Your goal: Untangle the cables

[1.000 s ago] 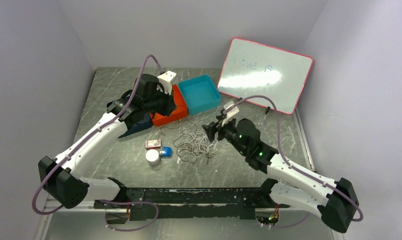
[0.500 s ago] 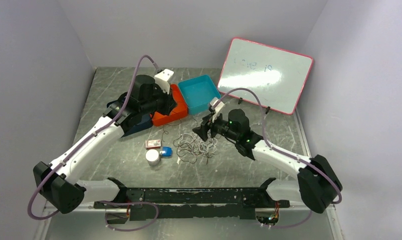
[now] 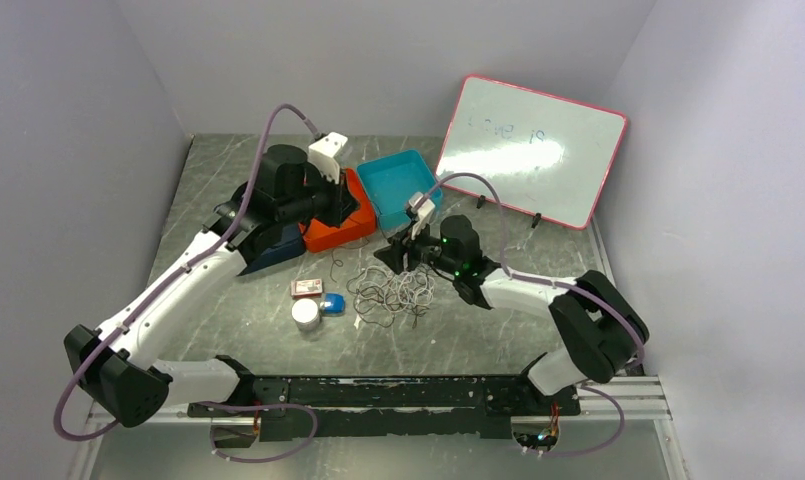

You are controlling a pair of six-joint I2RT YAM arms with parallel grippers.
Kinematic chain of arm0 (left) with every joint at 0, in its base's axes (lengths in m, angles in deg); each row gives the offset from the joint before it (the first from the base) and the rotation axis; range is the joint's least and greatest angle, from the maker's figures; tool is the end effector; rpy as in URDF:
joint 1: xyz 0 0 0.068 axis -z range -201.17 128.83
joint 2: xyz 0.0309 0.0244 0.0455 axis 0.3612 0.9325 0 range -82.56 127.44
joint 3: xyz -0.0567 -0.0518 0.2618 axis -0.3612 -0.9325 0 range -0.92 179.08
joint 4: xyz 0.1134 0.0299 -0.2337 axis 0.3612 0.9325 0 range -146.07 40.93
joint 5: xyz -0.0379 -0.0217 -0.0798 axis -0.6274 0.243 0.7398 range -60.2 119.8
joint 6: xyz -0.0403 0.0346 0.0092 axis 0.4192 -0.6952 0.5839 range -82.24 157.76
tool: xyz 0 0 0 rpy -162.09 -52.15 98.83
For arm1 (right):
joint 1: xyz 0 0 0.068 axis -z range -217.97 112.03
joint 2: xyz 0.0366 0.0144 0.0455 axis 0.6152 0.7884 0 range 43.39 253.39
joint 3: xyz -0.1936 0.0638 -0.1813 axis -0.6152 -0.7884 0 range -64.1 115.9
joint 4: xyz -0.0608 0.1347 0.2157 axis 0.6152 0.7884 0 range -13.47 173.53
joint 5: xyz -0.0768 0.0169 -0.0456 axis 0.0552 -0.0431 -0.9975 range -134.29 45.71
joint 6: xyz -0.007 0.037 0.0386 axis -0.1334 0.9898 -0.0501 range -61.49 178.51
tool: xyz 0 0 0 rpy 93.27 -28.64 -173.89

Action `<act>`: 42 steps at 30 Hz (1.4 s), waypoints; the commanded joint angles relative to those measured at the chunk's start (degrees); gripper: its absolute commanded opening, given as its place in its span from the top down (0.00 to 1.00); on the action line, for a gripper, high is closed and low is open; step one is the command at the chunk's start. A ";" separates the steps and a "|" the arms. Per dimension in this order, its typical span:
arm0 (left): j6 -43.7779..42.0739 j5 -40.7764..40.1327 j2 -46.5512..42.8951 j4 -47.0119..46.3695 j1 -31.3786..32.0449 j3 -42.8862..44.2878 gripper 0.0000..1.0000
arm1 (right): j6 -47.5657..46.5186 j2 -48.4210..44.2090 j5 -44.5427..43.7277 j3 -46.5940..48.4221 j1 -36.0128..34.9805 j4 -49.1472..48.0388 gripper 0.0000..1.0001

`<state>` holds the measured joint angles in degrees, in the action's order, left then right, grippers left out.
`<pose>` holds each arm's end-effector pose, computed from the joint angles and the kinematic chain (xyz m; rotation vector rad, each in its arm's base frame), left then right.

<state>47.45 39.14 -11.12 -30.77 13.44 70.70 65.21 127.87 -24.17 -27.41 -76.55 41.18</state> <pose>0.2269 -0.1635 0.3782 0.5496 1.9904 -0.6503 0.2336 0.2020 0.2119 -0.7589 1.7000 0.8716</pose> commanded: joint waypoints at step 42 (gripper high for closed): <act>5.68 -12.81 3.69 7.72 -4.38 15.67 0.93 | 14.88 -40.24 -33.88 -8.33 -11.38 36.56 0.42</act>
<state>52.59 28.89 -8.94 -23.58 11.34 86.93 77.10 90.19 -50.70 -39.04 -87.59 67.43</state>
